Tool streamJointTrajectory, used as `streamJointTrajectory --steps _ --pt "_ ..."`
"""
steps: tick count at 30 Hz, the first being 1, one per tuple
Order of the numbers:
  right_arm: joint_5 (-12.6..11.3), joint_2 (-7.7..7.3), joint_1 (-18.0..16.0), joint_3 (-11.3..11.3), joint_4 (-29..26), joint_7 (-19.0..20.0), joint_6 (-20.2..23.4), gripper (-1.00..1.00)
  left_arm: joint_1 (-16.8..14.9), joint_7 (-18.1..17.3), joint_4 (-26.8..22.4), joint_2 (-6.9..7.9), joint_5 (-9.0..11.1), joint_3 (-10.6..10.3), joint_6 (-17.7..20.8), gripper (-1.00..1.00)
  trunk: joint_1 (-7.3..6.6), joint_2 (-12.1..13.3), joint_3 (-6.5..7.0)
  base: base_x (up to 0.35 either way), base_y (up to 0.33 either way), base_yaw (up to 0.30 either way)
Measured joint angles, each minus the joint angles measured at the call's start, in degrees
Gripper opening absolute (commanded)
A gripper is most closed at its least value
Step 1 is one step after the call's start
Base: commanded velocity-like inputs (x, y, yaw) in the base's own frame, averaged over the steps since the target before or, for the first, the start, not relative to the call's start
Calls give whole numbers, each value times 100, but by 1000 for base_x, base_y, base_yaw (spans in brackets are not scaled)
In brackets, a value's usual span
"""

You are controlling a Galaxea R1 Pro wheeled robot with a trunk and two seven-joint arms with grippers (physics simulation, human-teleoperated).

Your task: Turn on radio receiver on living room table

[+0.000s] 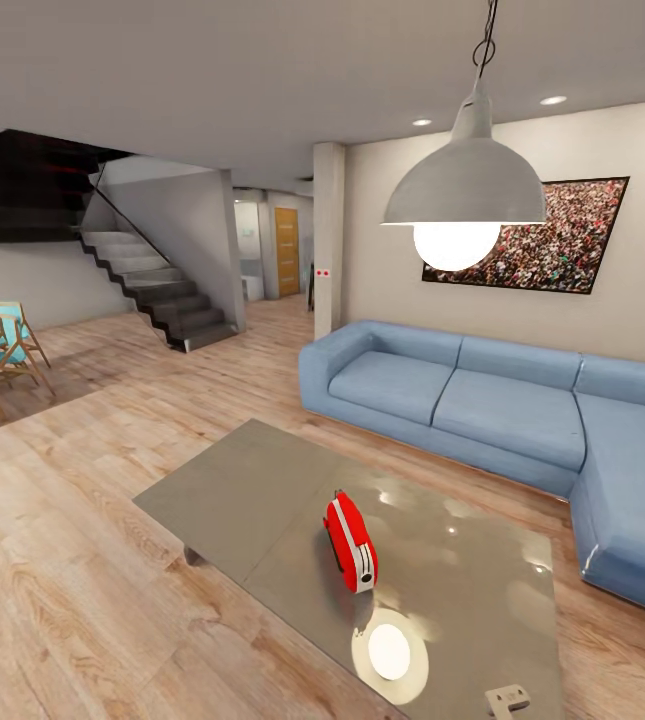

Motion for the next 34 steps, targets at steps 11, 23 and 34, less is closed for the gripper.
streamJointTrajectory --steps 11,23,34 --pt "0 0 0 0 0 0 0 100 0 -1 0 -1 0 0 0 -100 0 0 0 0 0 0" --pt "0 0 0 0 0 0 0 100 2 -1 0 -108 8 6 0 -100 0 0 0 0 0 0" --pt "0 0 0 0 0 0 0 100 1 -1 0 -176 9 9 0 -100 0 0 0 0 0 0"
